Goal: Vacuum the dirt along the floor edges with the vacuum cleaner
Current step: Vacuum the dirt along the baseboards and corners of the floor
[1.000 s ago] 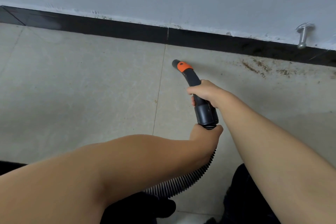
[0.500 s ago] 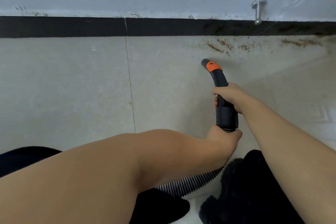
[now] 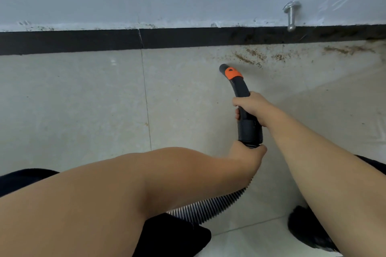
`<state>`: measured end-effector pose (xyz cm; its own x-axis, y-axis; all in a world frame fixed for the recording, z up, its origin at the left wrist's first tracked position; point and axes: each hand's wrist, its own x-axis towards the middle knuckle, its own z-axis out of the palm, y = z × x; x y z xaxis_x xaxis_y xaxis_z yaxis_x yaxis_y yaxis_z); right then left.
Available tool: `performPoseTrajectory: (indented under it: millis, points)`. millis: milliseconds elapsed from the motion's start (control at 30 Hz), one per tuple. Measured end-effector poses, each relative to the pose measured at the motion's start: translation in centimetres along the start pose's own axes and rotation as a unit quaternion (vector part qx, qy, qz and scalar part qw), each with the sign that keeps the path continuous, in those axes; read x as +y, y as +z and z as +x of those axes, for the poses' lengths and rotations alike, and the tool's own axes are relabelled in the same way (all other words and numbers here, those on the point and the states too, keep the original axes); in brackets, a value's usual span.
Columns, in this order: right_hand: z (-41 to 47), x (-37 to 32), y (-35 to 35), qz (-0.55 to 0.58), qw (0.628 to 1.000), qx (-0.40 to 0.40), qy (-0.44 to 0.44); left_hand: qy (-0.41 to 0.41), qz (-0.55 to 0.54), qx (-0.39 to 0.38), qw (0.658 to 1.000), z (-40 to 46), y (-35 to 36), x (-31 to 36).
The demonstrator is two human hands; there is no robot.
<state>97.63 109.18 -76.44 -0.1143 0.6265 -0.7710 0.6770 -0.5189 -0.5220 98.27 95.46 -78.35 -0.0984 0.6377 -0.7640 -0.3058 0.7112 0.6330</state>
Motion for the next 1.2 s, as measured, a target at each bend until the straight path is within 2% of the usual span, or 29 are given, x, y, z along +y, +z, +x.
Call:
performPoseTrajectory:
  millis: [133,267,467,600,800,1200]
  points:
    - [0.1,1.9,-2.8,0.054,0.998,0.022,0.019,-0.014,0.04,-0.014,0.999,0.2,1.7,0.4]
    - [0.8,3.4,-4.7,0.072,0.997,0.028,0.013,-0.032,0.012,-0.022,0.999,0.4,4.0,0.1]
    - [0.2,5.5,-6.0,0.049,0.997,-0.052,0.001,-0.056,0.022,0.028,0.998,-1.5,7.2,-0.7]
    - [1.7,4.9,-7.8,0.083,0.996,-0.037,-0.012,-0.028,0.042,0.078,0.996,0.3,8.3,0.6]
    - [4.3,5.5,-10.9,0.095,0.995,-0.01,-0.018,-0.03,0.094,0.089,0.991,3.3,10.7,1.4]
    - [5.3,2.1,-8.9,0.001,0.988,-0.137,-0.073,-0.034,0.007,0.204,0.978,4.2,11.4,2.6]
